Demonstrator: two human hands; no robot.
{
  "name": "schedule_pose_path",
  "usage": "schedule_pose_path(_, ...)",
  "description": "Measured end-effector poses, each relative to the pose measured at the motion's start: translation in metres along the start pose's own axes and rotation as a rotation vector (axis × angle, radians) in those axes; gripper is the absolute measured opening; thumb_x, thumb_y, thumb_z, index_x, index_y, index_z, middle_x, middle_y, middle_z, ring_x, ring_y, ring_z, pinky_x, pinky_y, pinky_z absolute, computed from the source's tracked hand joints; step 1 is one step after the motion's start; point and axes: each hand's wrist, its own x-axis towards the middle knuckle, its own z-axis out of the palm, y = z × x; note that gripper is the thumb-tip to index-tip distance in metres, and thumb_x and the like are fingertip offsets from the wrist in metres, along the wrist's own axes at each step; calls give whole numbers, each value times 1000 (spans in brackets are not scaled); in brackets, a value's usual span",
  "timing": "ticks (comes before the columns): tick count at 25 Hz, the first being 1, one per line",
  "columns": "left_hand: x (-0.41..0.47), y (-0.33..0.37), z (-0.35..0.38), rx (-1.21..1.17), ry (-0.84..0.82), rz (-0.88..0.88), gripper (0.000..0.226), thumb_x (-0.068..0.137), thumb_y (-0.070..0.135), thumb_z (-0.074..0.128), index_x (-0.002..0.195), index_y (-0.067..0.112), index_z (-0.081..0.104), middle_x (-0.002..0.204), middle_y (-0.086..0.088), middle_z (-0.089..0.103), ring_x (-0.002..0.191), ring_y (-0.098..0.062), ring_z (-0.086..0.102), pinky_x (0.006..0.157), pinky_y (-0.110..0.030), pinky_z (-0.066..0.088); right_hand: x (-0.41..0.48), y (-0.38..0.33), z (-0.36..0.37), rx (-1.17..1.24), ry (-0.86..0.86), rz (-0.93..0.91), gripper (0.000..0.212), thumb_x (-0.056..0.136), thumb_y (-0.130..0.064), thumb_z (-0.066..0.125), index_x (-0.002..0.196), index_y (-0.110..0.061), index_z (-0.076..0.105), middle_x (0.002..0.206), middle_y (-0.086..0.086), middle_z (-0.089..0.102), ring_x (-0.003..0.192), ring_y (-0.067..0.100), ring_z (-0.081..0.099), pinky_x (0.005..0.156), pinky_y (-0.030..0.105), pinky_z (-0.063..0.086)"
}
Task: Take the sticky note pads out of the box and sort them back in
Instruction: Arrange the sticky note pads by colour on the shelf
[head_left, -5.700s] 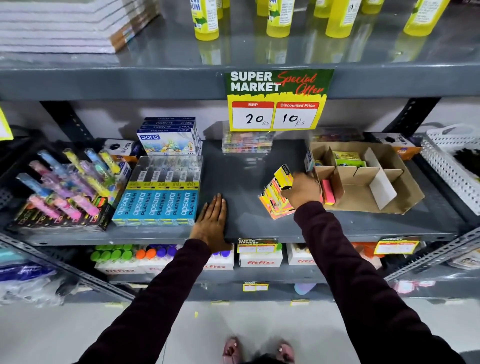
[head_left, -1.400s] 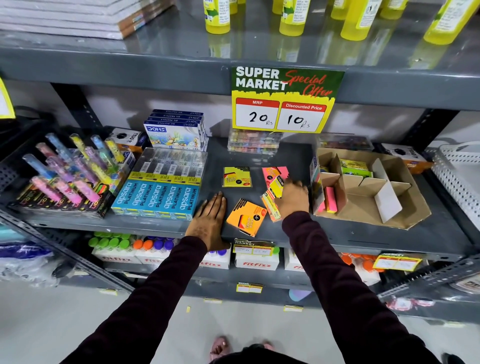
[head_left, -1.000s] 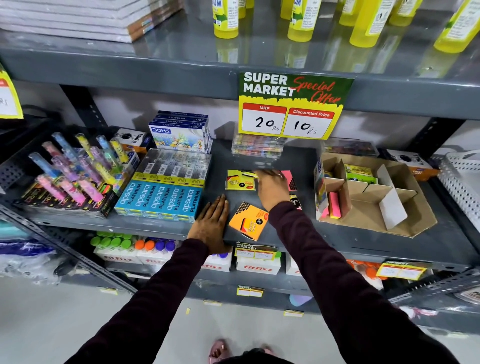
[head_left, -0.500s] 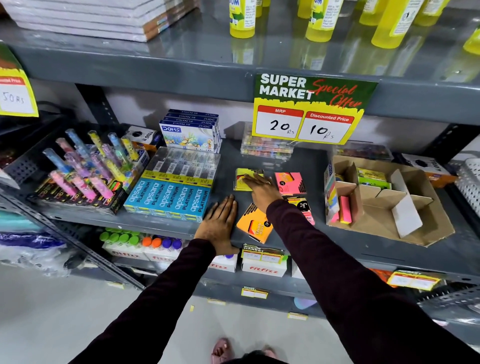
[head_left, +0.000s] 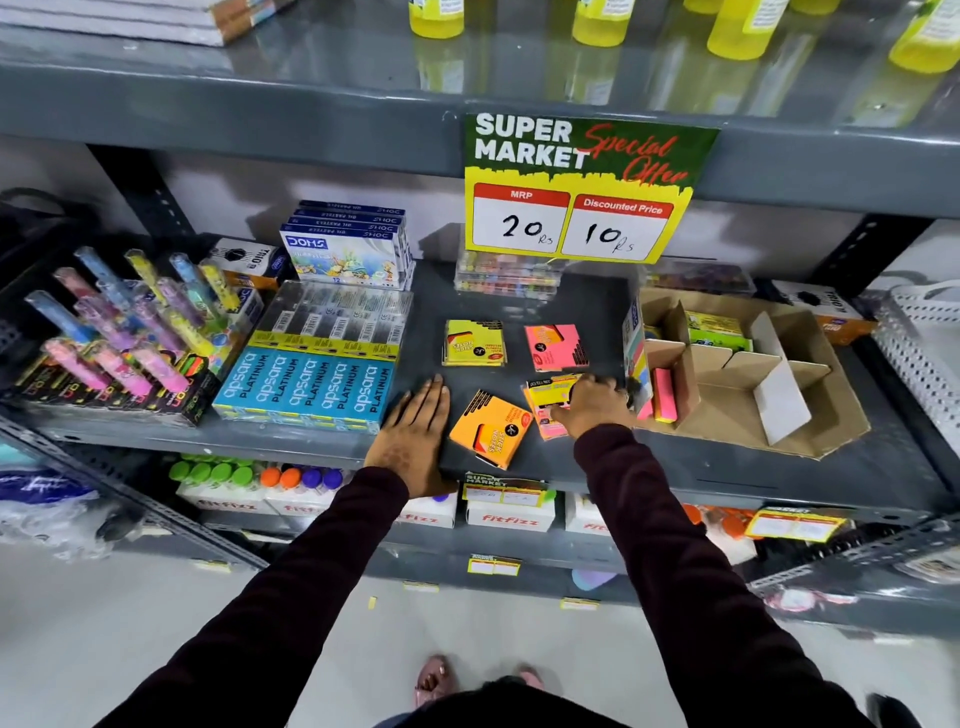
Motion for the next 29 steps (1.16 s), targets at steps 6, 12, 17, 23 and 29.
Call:
schedule_pose_path(6,1,1,-1,-36,-7,-22,130,57,69,66,146,5,-5,159,-14,-1,147,-25,2,118,-37,-3,10,-4,-14,126,132,-147,37,89,-19,63,121,-1,58,129,22,55,122,36,50,100,39,44)
schedule_pose_path(12,0,0,1,-27,-2,-20,130,58,71,64,146,4,-6,159,-15,-1,147,-27,4,117,-38,-3,40,-18,-40,146,358,-264,31,95,-6,48,121,-12,62,114,22,68,109,38,62,89,40,51)
schedule_pose_path(17,2,1,0,11,-15,-4,132,57,73,64,145,3,-6,159,-17,2,146,-29,5,118,-40,-1,52,-14,-9,83,325,-487,65,82,20,38,129,-20,59,134,12,60,123,29,55,113,42,36)
schedule_pose_path(23,2,1,1,20,-19,-16,130,58,75,59,145,4,-7,159,-16,1,146,-28,4,119,-41,2,52,-8,6,1,264,-463,58,85,12,38,133,-18,54,136,12,58,121,30,57,100,37,49)
schedule_pose_path(29,1,2,1,41,-11,-28,126,65,73,58,145,4,-11,159,-15,-4,147,-28,1,118,-40,0,45,-9,9,-16,260,-435,51,90,8,39,131,-17,56,136,9,58,124,26,56,101,37,50)
